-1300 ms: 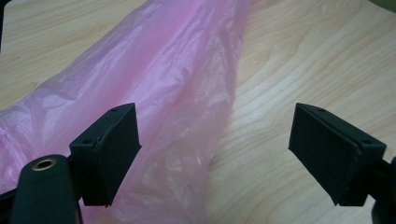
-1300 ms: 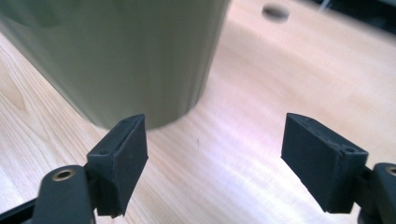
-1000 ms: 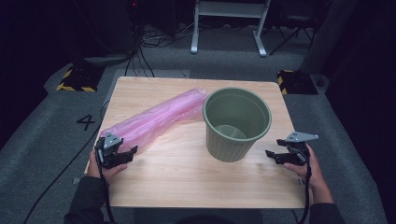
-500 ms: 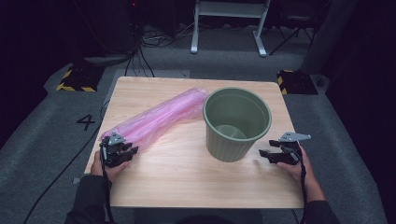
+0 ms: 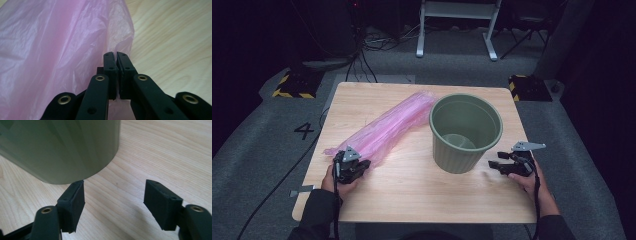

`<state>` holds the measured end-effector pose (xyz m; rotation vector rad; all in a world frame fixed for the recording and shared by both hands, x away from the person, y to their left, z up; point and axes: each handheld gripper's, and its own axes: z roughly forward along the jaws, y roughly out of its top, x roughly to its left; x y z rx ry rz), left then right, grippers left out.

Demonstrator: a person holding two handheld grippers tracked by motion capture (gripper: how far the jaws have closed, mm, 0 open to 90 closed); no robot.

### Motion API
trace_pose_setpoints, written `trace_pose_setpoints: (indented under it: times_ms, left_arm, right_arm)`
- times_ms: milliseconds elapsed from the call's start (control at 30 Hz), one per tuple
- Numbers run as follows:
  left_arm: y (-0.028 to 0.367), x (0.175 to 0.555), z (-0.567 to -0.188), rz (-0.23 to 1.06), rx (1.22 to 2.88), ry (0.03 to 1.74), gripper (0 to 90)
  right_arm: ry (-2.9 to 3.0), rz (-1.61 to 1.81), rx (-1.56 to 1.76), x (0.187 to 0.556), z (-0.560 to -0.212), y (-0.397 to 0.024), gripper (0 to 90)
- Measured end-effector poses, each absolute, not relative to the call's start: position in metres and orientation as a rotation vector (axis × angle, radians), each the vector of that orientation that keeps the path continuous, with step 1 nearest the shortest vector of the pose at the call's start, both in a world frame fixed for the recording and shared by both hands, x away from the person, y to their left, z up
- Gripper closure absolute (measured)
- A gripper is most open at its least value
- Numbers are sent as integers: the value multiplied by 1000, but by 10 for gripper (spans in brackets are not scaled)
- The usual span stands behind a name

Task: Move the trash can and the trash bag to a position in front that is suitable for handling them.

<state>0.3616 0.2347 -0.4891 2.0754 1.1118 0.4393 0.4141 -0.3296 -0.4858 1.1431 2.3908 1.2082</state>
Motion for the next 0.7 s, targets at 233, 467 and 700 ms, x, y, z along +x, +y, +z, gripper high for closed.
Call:
trace_pose_setpoints:
  times_ms: [233,467,700]
  left_arm:
    - [215,354,-486,439,2096,1047,858]
    - [196,345,-488,405,2160,935,839]
    - [179,334,-486,405,2182,866,834]
  right_arm:
    - [2429,1161,1100,411,-490,-323,342]
    - [2441,1142,1092,412,-493,-322,342]
    - [2463,1118,1080,412,-496,-318,340]
